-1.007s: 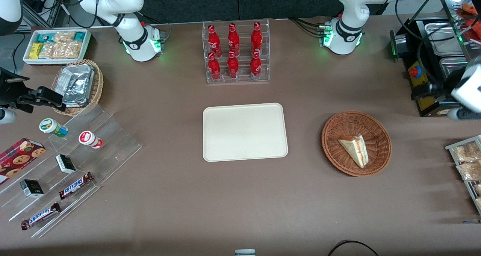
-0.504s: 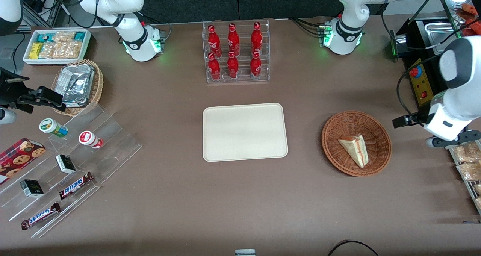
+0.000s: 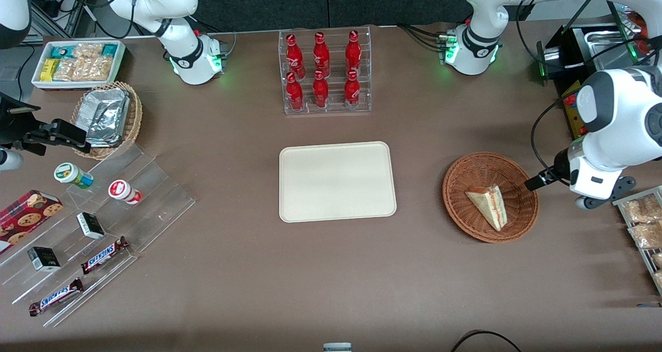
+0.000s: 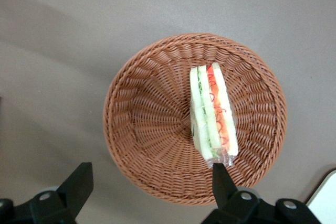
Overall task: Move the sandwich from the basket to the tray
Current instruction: 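Lower the open left gripper around the wrapped sandwich in the basket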
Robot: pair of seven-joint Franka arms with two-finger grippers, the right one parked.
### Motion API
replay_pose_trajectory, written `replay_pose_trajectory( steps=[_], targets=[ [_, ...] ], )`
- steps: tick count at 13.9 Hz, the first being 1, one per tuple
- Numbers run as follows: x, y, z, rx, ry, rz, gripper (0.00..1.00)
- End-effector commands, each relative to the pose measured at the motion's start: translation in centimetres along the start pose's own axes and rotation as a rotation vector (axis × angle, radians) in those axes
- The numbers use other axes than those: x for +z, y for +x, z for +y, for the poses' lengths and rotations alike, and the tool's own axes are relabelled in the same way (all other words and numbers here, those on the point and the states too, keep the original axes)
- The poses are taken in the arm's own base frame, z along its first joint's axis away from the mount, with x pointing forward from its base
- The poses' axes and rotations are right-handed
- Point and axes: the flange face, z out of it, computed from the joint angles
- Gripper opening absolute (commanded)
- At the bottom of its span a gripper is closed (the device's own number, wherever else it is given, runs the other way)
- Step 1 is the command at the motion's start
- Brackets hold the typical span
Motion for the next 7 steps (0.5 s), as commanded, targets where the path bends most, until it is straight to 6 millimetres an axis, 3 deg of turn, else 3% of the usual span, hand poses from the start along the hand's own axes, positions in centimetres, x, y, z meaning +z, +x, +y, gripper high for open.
replay_pose_trajectory(
  steps=[1,7],
  targets=[
    [0.8,-1.2,0.3,-0.046,-0.037,0.015,1.00],
    [3.5,-1.7,3.4,-0.091,-0.076,0.049,1.00]
  ],
)
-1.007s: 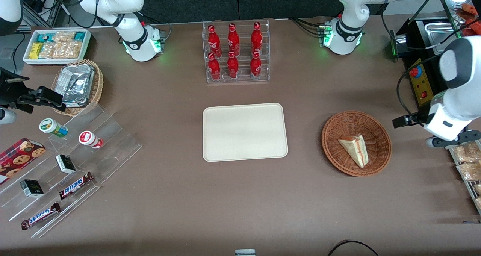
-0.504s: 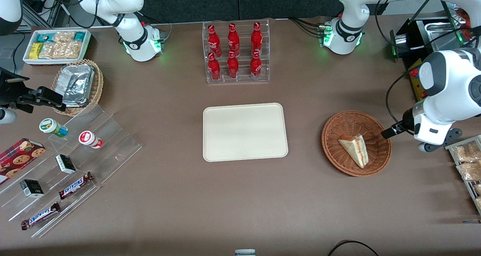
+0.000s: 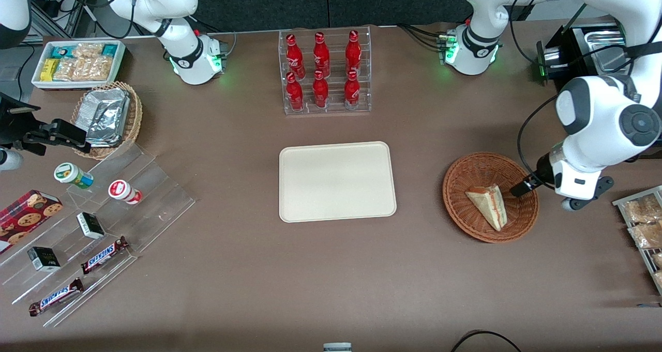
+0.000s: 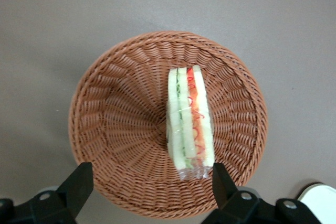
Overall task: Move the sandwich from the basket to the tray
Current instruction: 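Lower the open left gripper around the wrapped sandwich in the basket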
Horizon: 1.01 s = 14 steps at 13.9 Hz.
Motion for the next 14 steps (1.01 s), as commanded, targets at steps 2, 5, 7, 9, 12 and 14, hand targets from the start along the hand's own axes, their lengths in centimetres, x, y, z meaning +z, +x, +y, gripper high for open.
replay_pose_trajectory(
  steps=[2,5,7,9,12,14],
  targets=[
    [1.9,-0.9,1.8,-0.041,-0.024,0.028,1.00],
    [3.2,-1.6,2.2,-0.032,-0.031,0.041,1.00],
    [4.4,-1.9,2.0,-0.036,-0.040,0.059,1.00],
    [4.8,-1.9,2.0,-0.040,-0.045,0.067,1.00],
    [5.8,-2.0,2.0,-0.040,-0.041,0.066,1.00],
    [6.3,-2.2,1.8,-0.041,-0.046,0.072,1.00]
  ],
)
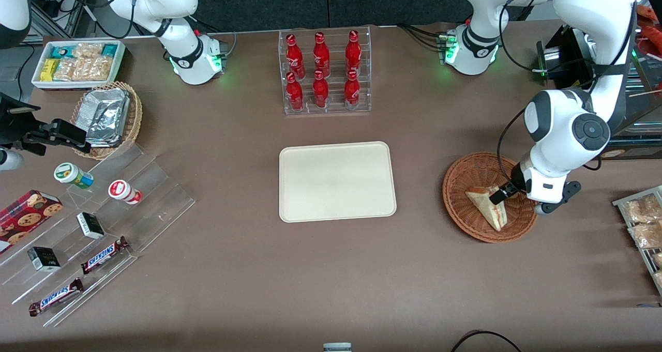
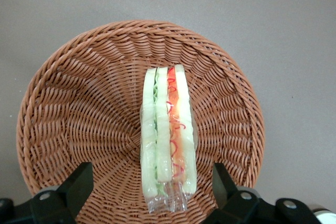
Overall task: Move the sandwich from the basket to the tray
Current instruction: 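Lower the open left gripper around the wrapped sandwich in the basket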
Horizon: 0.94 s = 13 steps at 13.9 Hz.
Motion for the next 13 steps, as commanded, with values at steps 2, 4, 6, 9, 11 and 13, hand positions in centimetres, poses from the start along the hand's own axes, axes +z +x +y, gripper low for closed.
replay_pose_trajectory(
  steps=[2,4,6,9,11,13],
  targets=[
    [0.9,-0.8,0.5,-0.010,-0.017,0.014,1.00],
    [1.4,-0.7,0.5,-0.011,-0.019,0.020,1.00],
    [1.7,-0.7,0.4,-0.012,-0.016,0.016,1.00],
    [2.5,-1.1,0.9,-0.005,-0.013,0.013,1.00],
    [2.9,-1.2,1.0,-0.002,-0.013,0.013,1.00],
    [3.4,-1.1,1.1,-0.013,-0.022,0.012,1.00]
  ],
)
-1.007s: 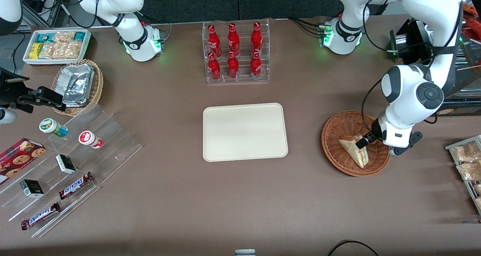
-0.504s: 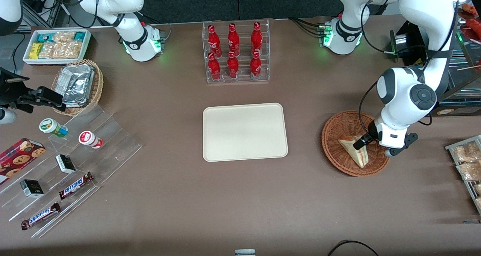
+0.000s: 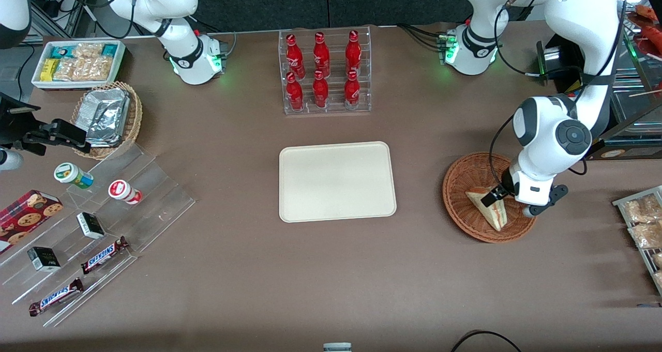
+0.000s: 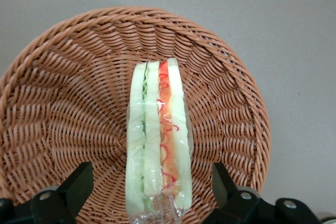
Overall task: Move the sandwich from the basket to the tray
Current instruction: 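Lower the open left gripper around the wrapped sandwich in the basket, then close the left gripper on the sandwich and lift it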
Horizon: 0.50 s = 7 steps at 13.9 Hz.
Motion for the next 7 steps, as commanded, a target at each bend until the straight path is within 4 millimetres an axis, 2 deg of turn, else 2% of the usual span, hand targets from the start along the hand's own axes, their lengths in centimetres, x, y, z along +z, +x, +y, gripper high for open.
replay_pose_trajectory(
  steps=[1,3,4,5,7],
  targets=[
    [0.8,-0.5,0.5,-0.016,-0.014,0.004,1.00],
    [1.6,-0.9,0.8,-0.007,-0.006,-0.004,0.98],
    [1.8,-0.8,0.8,-0.009,-0.007,-0.001,0.91],
    [1.9,-0.9,0.8,-0.009,-0.006,-0.004,0.74],
    [2.0,-1.0,0.9,-0.003,-0.003,-0.006,0.25]
  ],
)
